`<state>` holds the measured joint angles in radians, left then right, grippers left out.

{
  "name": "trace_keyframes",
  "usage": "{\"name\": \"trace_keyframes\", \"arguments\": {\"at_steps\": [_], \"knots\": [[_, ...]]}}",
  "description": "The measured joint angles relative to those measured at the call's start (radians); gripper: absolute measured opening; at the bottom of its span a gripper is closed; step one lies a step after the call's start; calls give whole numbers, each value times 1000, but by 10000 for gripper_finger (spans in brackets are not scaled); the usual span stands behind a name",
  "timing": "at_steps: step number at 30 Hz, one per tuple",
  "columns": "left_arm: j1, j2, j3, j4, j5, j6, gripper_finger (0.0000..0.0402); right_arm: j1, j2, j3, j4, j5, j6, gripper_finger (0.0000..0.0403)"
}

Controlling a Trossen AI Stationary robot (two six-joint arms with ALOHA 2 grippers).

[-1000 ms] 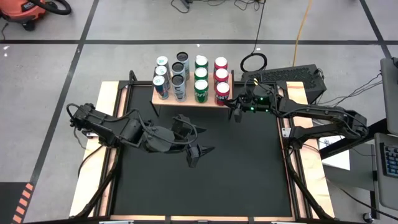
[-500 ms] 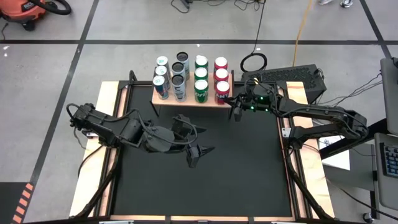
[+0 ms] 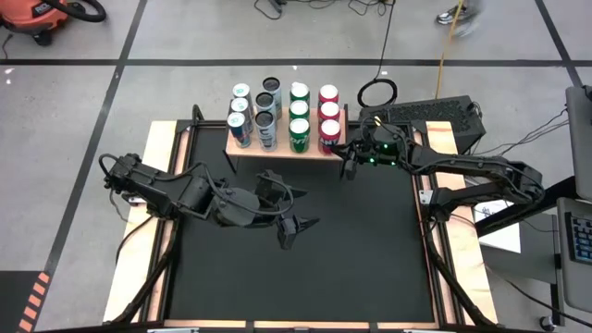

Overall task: Place canned beverage on shelf
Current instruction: Put the orange soda can on the shelf, then return to Home Position

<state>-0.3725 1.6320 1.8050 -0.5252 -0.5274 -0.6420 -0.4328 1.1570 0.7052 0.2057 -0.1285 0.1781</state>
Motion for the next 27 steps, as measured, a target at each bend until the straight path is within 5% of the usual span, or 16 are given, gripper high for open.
{"name": "trace_keyframes", "arguments": {"at_steps": [13, 27], "knots": [[-1, 0, 0, 0, 0, -6, 393, 0, -89, 0, -50, -35, 20, 0], [7, 0, 0, 0, 3, 127, 392, 46, -374, 2, -172, -398, 158, 0]]}}
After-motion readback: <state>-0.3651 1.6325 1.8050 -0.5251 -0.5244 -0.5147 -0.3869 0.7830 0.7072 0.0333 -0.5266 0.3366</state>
